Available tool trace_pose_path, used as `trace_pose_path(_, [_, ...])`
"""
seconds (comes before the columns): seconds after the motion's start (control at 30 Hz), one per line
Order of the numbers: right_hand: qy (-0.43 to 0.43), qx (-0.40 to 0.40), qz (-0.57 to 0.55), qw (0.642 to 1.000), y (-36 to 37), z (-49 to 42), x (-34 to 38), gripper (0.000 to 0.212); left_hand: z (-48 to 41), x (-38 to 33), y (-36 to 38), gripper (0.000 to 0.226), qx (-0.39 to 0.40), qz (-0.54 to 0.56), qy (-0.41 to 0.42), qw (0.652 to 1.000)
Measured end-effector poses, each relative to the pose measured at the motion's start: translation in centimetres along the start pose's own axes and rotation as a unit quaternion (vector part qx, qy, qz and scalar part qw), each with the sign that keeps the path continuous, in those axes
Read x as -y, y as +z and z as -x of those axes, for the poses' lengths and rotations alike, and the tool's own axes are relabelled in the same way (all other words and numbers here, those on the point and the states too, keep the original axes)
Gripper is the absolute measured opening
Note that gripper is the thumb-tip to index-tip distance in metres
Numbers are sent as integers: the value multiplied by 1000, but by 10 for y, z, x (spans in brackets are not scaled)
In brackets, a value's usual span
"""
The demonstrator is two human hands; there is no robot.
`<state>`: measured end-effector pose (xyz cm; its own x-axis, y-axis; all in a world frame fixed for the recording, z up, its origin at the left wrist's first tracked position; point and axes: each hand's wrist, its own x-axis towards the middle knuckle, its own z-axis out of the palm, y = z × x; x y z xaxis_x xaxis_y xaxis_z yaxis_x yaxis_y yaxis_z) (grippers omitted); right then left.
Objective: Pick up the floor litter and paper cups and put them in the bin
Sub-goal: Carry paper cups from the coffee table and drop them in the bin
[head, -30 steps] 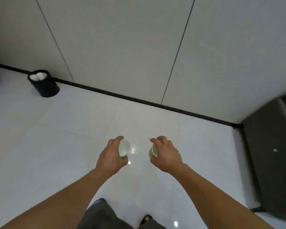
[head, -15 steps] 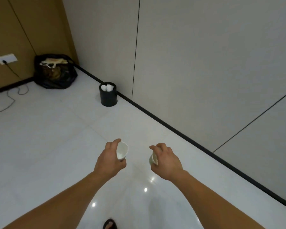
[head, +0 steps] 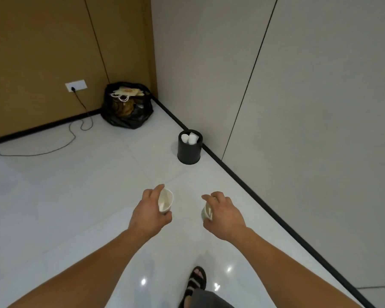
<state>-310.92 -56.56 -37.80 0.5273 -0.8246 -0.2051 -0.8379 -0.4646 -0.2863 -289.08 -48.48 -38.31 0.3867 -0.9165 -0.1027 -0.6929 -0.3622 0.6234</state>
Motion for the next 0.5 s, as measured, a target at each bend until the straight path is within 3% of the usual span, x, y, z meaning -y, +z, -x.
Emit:
trace_pose_path(0.23, [-45,26,5,999,-40,-153,-7,72,-120,-3,-18,79,-20,4,-58,998])
trace_pose_path(0.5, [-43,31,19,998,-56,-325,-7,72,-289,20,-18,78,6,19,-55,998])
